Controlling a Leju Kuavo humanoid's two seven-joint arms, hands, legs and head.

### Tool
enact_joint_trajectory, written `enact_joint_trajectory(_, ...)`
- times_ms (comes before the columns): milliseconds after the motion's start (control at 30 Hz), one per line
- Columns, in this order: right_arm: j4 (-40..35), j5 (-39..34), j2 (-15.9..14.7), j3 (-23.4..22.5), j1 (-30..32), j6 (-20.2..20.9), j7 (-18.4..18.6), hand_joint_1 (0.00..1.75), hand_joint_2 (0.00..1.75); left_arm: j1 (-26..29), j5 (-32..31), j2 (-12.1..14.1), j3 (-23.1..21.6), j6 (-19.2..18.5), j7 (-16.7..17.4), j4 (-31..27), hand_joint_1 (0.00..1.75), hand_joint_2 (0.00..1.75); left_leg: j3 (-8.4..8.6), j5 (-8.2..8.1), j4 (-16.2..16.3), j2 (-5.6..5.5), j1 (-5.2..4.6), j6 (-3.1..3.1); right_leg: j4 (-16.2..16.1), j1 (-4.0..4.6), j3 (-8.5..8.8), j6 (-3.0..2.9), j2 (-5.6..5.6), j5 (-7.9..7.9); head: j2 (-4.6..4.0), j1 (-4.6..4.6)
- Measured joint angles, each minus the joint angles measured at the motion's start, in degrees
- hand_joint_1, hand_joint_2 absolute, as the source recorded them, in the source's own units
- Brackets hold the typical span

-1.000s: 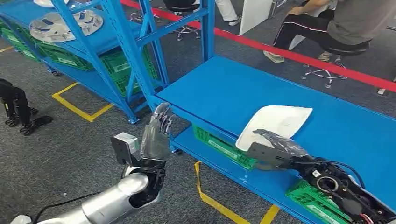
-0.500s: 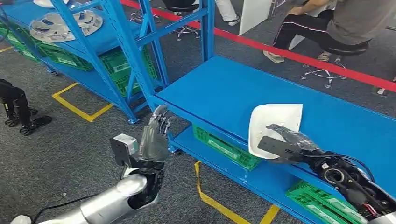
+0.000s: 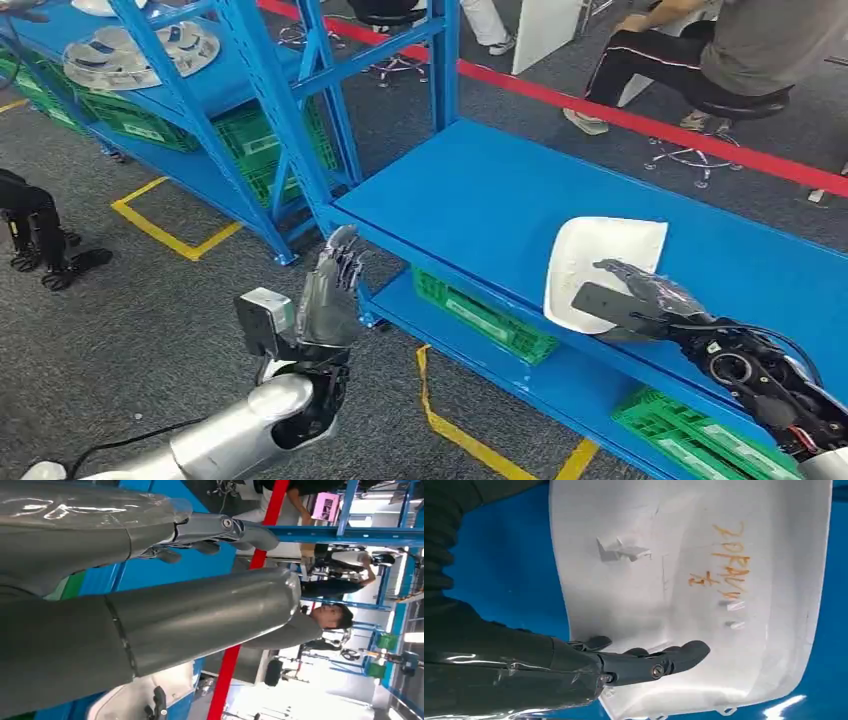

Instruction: Take the parts from the cabinet and place them on the table.

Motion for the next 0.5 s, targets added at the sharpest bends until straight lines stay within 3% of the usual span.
enact_joint_trajectory(233, 0.85, 1.05, 0.0, -0.17, -0.04, -0.59, -0.46, 0.0, 1.75, 0.0, 0.17, 0.02, 0.0, -0.15, 0.0, 0.0, 0.0, 0.0, 0.0, 0.0, 0.0, 0.0, 0.0, 0.0, 0.0, 0.0, 0.0, 0.0, 0.0, 0.0, 0.0, 0.0)
enact_joint_trajectory(267, 0.94, 1.14, 0.0, -0.17, -0.04, -0.65, -0.48, 1.75, 1.75, 0.0, 0.17, 0.02, 0.0, -0.18, 0.0, 0.0, 0.0, 0.0, 0.0, 0.0, 0.0, 0.0, 0.0, 0.0, 0.0, 0.0, 0.0, 0.0, 0.0, 0.0, 0.0, 0.0)
enact_joint_trajectory(500, 1.49, 1.92, 0.0, -0.35, -0.04, -1.57, -0.59, 1.75, 1.75, -0.06, 0.24, 0.2, 0.0, -0.5, 0.0, 0.0, 0.0, 0.0, 0.0, 0.0, 0.0, 0.0, 0.0, 0.0, 0.0, 0.0, 0.0, 0.0, 0.0, 0.0, 0.0, 0.0)
